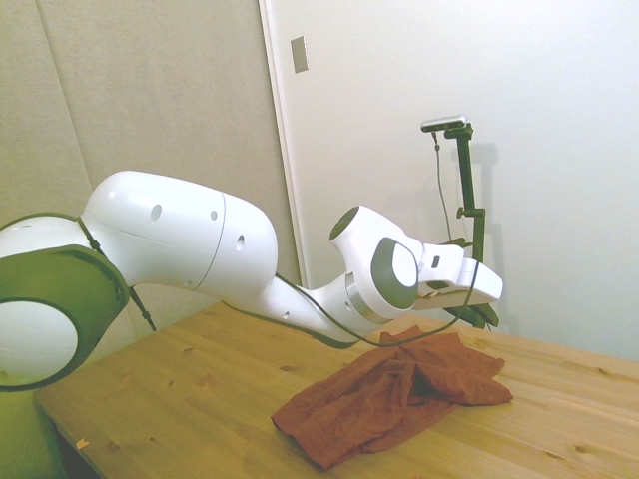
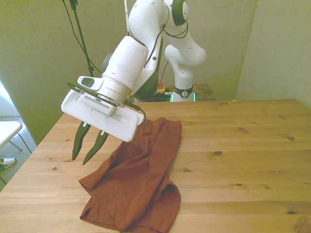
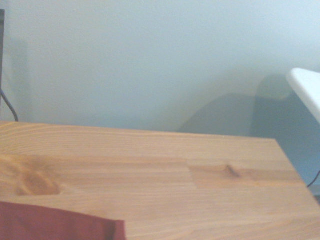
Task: Fold the shorts
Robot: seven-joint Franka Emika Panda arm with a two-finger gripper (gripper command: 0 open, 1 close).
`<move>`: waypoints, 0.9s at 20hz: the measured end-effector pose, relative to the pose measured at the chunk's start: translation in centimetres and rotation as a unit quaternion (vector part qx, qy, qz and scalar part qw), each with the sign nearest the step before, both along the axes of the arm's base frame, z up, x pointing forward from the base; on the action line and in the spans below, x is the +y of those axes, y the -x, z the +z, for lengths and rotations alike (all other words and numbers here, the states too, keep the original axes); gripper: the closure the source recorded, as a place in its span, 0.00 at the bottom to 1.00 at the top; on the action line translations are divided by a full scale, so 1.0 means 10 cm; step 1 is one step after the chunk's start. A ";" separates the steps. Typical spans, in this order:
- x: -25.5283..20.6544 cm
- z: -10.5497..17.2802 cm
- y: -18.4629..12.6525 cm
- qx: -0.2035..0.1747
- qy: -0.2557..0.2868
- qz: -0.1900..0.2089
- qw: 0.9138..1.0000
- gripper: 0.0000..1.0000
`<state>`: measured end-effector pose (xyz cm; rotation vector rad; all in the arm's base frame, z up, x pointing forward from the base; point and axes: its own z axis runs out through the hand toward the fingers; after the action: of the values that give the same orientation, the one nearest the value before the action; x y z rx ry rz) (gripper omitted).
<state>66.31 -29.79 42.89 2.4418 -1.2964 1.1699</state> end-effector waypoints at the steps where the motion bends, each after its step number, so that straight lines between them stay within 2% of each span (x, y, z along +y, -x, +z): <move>1: 0.09 -0.01 0.01 0.008 -0.032 0.001 0.999 0.00; 3: 0.34 0.06 0.12 0.029 -0.093 0.004 0.995 0.00; 5: 0.70 0.20 0.32 0.060 -0.153 0.004 0.986 0.00; 7: 1.18 0.29 0.56 0.103 -0.208 0.000 0.973 0.00; 9: 1.70 0.20 0.82 0.155 -0.246 0.004 0.957 0.00; 11: 2.13 0.04 1.06 0.196 -0.263 0.018 0.944 0.00; 13: 2.39 -0.06 1.26 0.215 -0.266 0.042 0.939 0.00; 18: 2.85 -0.03 1.95 0.254 -0.276 0.095 0.922 0.00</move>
<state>46.84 -1.29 42.54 3.0186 -1.3638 0.1328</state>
